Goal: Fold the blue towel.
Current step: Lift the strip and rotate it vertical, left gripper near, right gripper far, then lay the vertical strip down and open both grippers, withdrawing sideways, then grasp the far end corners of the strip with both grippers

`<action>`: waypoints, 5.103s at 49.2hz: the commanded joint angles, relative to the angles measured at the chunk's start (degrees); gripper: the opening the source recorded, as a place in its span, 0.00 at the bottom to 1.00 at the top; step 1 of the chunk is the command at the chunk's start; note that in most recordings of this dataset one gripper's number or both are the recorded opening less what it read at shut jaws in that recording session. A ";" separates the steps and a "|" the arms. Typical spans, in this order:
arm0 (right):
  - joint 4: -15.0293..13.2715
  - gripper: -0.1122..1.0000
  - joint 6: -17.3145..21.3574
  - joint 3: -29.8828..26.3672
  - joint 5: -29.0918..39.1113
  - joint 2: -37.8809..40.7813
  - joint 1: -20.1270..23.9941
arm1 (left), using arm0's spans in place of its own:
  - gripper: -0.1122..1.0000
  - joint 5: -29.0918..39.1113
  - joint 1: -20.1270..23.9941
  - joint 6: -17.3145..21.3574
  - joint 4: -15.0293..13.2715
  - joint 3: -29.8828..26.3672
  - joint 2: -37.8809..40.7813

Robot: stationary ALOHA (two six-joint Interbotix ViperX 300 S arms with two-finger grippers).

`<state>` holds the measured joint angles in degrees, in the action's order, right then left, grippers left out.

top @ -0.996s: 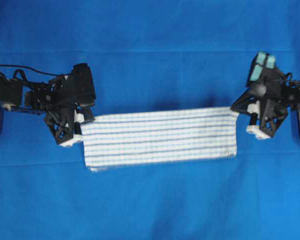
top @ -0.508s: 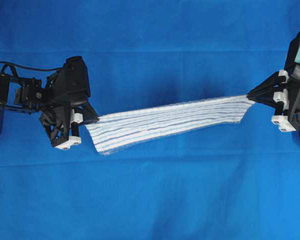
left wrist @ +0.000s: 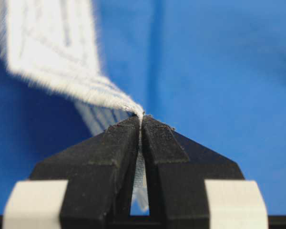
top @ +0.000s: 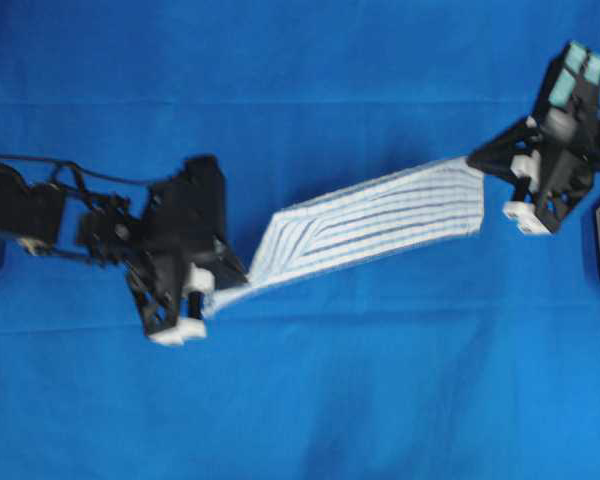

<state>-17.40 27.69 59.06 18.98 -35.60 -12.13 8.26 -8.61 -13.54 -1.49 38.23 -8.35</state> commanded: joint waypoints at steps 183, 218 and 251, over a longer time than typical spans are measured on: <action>-11.87 0.63 0.97 -6.59 -17.40 11.87 -4.57 | 0.76 -15.82 4.31 1.67 -0.26 8.70 -4.75; -10.55 0.62 4.66 -0.53 -13.18 3.78 4.75 | 0.76 -18.54 11.87 5.27 -0.26 8.88 -4.31; -15.12 0.62 3.96 -10.11 -19.69 27.33 -18.37 | 0.75 -24.61 29.97 12.74 -0.26 -4.39 17.93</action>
<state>-31.82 31.73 51.77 0.79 -11.07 -29.62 -14.94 20.30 -0.88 -1.85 35.95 8.79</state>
